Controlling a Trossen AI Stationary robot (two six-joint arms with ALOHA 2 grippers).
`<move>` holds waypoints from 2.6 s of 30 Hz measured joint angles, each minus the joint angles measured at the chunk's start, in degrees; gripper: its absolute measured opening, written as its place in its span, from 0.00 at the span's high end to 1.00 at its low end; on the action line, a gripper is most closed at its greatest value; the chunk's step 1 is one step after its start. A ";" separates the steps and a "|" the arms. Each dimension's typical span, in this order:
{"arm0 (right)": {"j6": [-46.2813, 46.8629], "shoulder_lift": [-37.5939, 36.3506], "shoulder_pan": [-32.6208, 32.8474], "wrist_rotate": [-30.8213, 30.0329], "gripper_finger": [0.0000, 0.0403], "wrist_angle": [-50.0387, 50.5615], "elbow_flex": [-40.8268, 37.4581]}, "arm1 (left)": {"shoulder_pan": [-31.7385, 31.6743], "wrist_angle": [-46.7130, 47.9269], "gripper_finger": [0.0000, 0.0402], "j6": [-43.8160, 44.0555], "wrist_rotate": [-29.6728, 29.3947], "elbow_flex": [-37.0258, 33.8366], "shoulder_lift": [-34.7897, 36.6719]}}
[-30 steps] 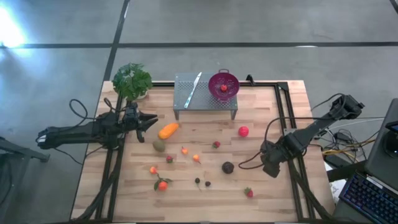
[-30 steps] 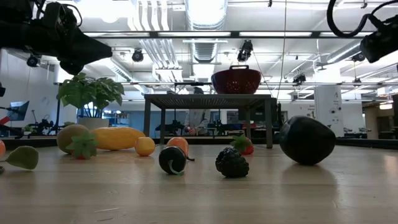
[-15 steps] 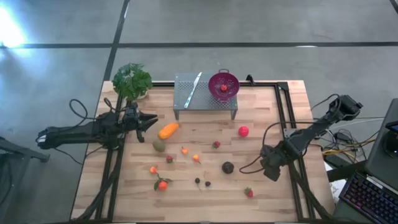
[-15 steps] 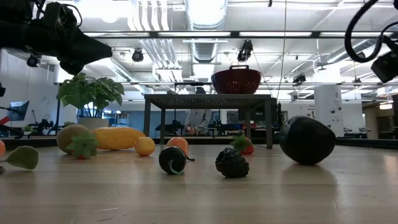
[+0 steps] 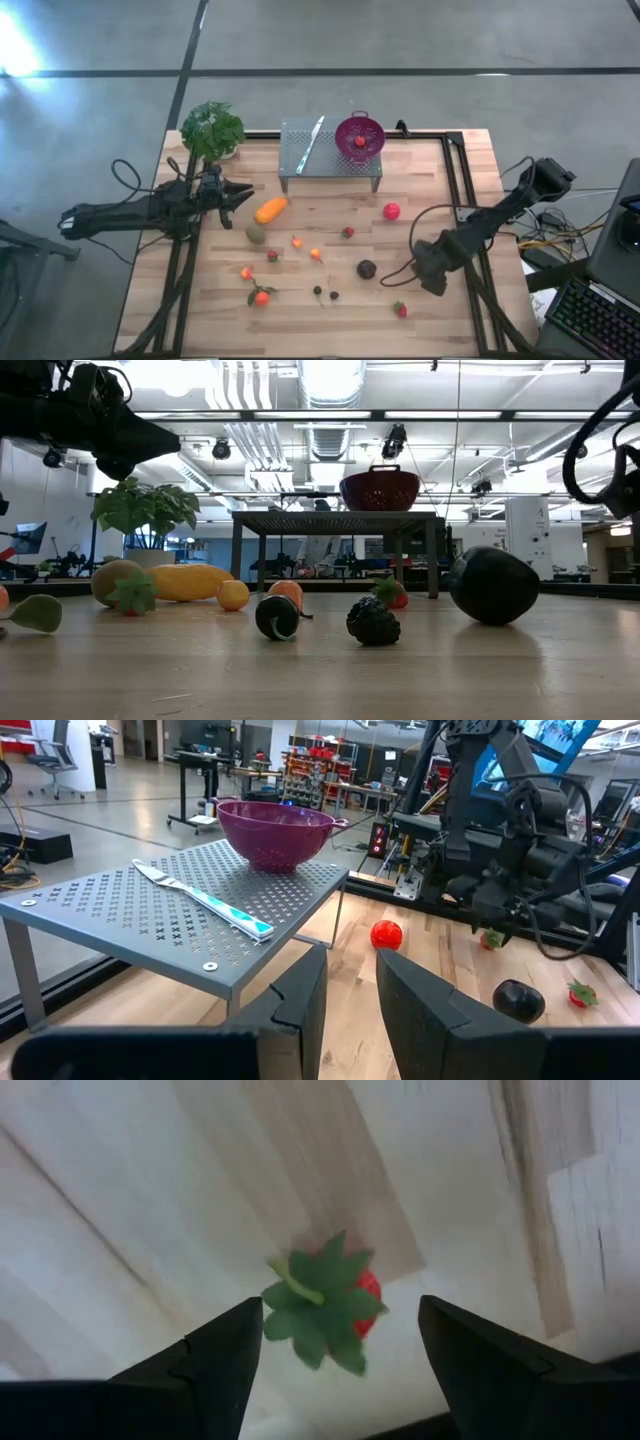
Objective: Pick & Place Fruit
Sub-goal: Put the red strawberry into the violet strainer bowl on the shelf
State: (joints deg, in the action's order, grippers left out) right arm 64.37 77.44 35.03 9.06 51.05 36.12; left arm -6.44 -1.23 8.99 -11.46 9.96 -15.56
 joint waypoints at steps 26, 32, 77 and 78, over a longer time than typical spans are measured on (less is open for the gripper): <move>-2.45 4.41 -0.02 2.81 0.69 -3.01 -0.02 | 0.00 0.00 0.76 0.02 -0.02 0.00 -0.01; -2.24 4.41 -0.02 1.86 0.58 -3.70 -0.02 | 0.00 0.00 0.76 0.00 -0.02 0.00 0.00; 0.10 4.29 -0.04 -1.72 0.71 -4.88 -0.27 | 0.00 0.00 0.76 0.00 -0.01 0.00 0.01; 0.05 4.27 -0.04 -1.75 0.71 -4.88 -0.28 | 0.00 0.00 0.76 0.02 -0.01 0.00 -0.01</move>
State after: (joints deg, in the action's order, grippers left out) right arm 64.42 81.71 34.98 7.31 46.17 35.83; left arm -6.44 -1.23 9.01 -11.47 9.96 -15.57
